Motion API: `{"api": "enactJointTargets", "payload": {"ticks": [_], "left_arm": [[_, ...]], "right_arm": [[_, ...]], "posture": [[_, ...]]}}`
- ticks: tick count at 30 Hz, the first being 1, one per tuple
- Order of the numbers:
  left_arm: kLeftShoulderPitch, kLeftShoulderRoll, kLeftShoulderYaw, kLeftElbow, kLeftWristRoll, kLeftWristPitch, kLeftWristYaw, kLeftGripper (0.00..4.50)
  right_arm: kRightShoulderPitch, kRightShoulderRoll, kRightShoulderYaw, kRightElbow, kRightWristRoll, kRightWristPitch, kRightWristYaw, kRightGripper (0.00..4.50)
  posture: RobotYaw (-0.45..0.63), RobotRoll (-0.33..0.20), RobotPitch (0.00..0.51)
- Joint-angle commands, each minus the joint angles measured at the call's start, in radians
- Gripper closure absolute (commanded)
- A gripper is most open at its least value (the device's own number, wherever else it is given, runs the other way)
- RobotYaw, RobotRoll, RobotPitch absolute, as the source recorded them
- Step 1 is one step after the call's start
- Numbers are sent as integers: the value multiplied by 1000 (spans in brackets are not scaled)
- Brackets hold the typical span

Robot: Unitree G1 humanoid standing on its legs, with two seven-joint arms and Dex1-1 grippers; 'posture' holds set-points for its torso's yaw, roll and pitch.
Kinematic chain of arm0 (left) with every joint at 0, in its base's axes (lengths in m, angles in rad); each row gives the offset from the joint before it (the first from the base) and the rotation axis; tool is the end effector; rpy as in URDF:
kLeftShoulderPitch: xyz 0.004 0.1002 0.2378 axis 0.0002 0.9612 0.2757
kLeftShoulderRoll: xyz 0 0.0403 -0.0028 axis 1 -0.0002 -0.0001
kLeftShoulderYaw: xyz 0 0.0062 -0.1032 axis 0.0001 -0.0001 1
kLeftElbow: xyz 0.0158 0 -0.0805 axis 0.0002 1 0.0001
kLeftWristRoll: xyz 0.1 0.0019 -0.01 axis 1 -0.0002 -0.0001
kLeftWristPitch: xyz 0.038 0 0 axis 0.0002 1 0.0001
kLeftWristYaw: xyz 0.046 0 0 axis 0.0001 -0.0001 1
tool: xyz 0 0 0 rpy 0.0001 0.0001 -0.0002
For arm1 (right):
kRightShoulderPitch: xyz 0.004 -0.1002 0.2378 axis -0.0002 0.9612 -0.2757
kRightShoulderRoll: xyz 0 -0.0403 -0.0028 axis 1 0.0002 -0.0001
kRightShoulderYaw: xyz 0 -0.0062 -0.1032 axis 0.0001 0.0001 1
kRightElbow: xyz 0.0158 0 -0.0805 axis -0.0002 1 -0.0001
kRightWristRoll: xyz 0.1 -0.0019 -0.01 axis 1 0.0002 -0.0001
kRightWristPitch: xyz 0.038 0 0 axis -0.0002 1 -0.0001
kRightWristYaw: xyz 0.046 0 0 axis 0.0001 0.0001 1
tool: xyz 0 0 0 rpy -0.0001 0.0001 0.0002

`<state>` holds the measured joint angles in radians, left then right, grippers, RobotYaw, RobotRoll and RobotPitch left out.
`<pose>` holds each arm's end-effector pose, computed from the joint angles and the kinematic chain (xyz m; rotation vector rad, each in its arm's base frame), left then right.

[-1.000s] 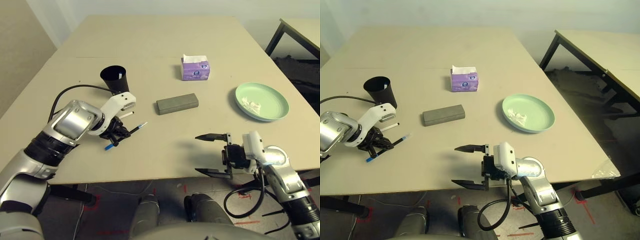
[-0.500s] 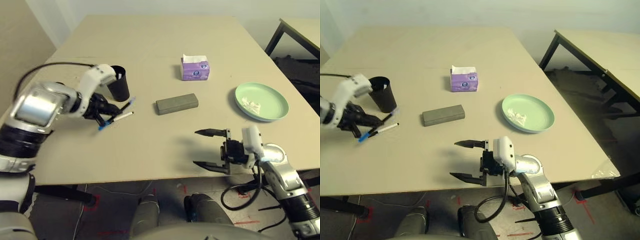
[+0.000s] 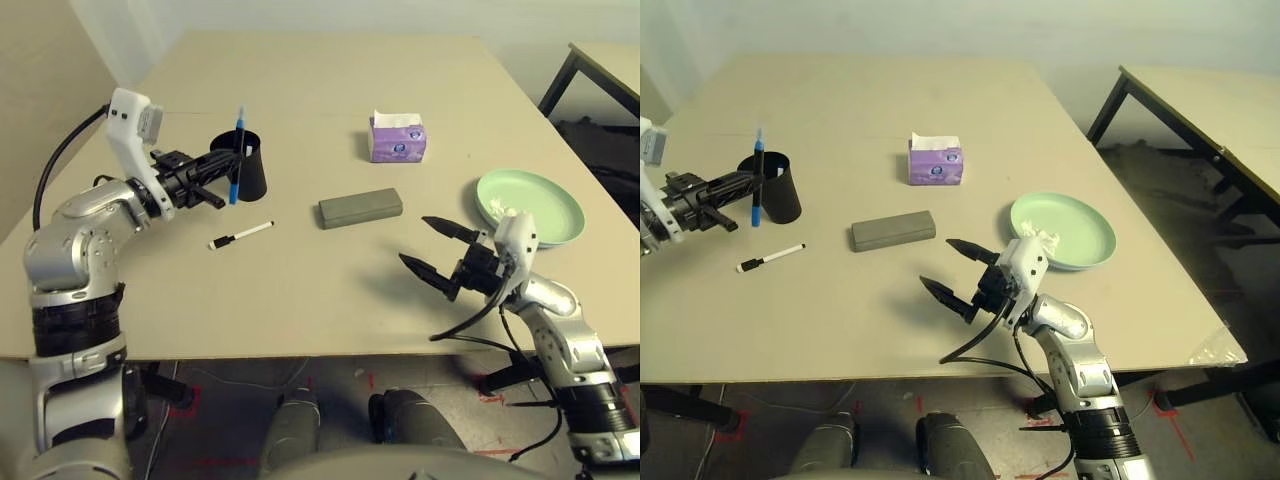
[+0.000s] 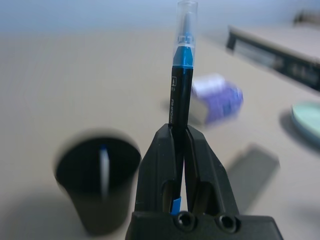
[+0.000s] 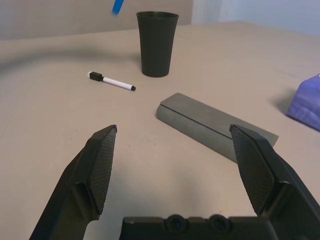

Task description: Organize and tidy the items on the table.

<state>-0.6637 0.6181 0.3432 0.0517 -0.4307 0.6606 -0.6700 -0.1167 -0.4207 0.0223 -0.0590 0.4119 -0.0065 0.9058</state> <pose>0.2750 0.2789 0.2333 0.0295 -0.1089 -0.4791 0.2253 -0.2117 0.0936 -0.0837 -0.1488 0.9799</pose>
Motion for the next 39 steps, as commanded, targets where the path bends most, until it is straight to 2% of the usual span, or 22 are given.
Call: {"api": "enactJointTargets", "payload": {"ticks": [1,8,15,27,37,38,39], "left_arm": [[-64,-11,-1,118,26,-106,37,4400],[-168,7,-13,400,89,-327,62,4400],[-242,-16,-25,636,122,-498,65,4400],[-246,-85,-63,768,137,-616,41,4400],[-204,-89,-70,799,150,-658,36,4400],[-201,-90,-69,799,150,-658,35,3674],[-199,-91,-69,798,151,-658,34,3357]], "right_arm": [[-9,-11,0,9,-11,8,5,0],[0,-10,1,-2,-15,12,-1,0],[0,-5,8,15,-23,-1,8,0],[0,-6,3,9,-22,8,19,0],[0,-7,4,3,-20,14,20,0],[0,-7,4,2,-20,15,20,0],[0,-7,4,2,-20,15,20,0]], "posture": [[-31,0,67],[-37,0,67],[-39,0,70],[-50,0,76],[-50,0,80],[-51,0,80],[-51,0,80]]}}
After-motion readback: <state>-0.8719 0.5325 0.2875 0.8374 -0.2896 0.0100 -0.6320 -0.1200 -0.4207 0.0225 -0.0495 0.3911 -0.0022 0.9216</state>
